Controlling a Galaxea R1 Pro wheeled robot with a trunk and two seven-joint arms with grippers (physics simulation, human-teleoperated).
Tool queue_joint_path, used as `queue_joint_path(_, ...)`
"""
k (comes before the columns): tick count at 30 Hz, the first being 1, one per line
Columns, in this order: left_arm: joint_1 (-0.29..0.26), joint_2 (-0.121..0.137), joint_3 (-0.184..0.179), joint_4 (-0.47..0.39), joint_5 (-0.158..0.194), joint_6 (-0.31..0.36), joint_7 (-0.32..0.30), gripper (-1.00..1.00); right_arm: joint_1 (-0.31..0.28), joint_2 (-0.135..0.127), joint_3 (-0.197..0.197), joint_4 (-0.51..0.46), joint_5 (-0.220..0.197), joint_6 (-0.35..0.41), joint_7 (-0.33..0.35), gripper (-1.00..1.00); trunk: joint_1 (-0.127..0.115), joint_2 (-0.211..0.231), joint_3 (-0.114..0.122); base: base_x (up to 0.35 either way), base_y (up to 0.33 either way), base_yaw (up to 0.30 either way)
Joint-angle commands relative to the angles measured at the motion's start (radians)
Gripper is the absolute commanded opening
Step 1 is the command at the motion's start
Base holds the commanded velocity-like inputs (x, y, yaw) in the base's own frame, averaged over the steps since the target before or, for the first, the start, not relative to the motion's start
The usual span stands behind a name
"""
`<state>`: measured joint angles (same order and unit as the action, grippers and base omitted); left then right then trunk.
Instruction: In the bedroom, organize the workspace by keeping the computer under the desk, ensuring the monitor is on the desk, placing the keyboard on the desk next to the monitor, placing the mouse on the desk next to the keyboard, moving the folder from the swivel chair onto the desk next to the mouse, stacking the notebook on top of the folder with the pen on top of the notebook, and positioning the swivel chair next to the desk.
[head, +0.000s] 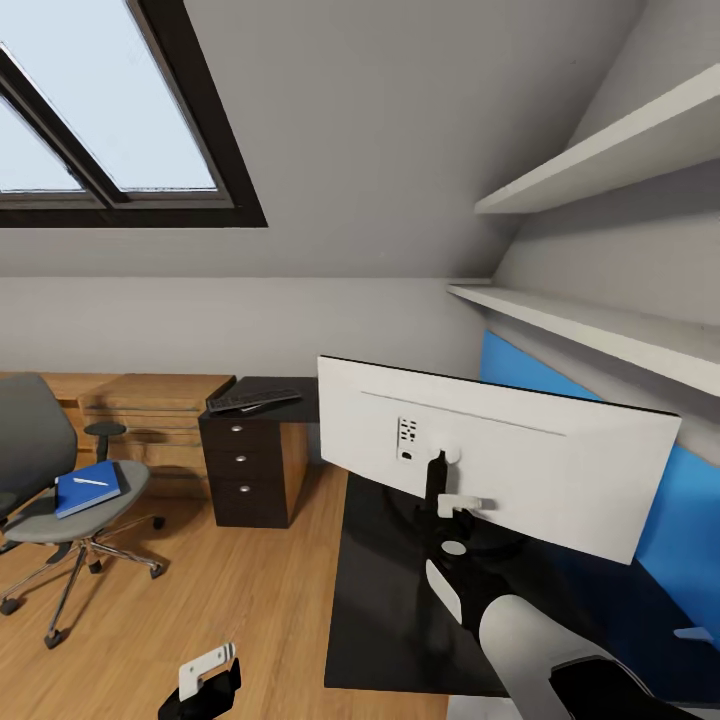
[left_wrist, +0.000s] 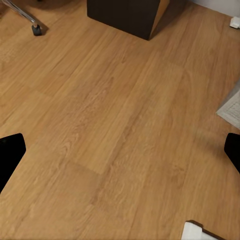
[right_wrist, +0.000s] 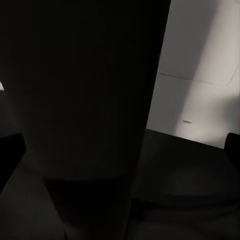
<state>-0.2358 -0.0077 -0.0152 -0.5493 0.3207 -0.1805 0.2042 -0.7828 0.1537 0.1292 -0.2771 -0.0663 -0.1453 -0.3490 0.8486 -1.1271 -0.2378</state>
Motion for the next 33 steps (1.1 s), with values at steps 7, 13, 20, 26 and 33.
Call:
queue_joint_path(7, 0.0, 0.0, -0.002, 0.0, 0.006, -0.004, 0.003, 1.0, -0.001, 0.0, 0.007, 0.001, -0.007, -0.004, -0.005, 1.0, 0.0, -0.001, -0.001, -0.001, 0.001, 0.0)
queue_joint_path(13, 0.0, 0.0, -0.002, 0.0, 0.006, -0.004, 0.003, 1.0, -0.001, 0.0, 0.007, 0.001, -0.007, -0.004, -0.005, 1.0, 0.0, -0.001, -0.001, -0.089, 0.081, 0.0)
queue_joint_path(20, -0.001, 0.0, -0.002, 0.0, 0.006, -0.004, 0.003, 1.0, -0.001, 0.0, 0.008, 0.002, -0.006, -0.004, -0.005, 1.0, 0.0, -0.001, -0.001, -0.048, 0.042, 0.0)
queue_joint_path(26, -0.001, 0.0, -0.002, 0.0, 0.006, -0.004, 0.003, 1.0, -0.001, 0.0, 0.008, 0.003, -0.006, -0.004, -0.005, 1.0, 0.0, -0.001, -0.001, -0.006, 0.005, 0.0)
queue_joint_path(33, -0.001, 0.0, -0.002, 0.0, 0.006, -0.004, 0.003, 1.0, -0.001, 0.0, 0.008, 0.003, -0.006, -0.004, -0.005, 1.0, 0.0, -0.001, -0.001, -0.088, 0.044, 0.0)
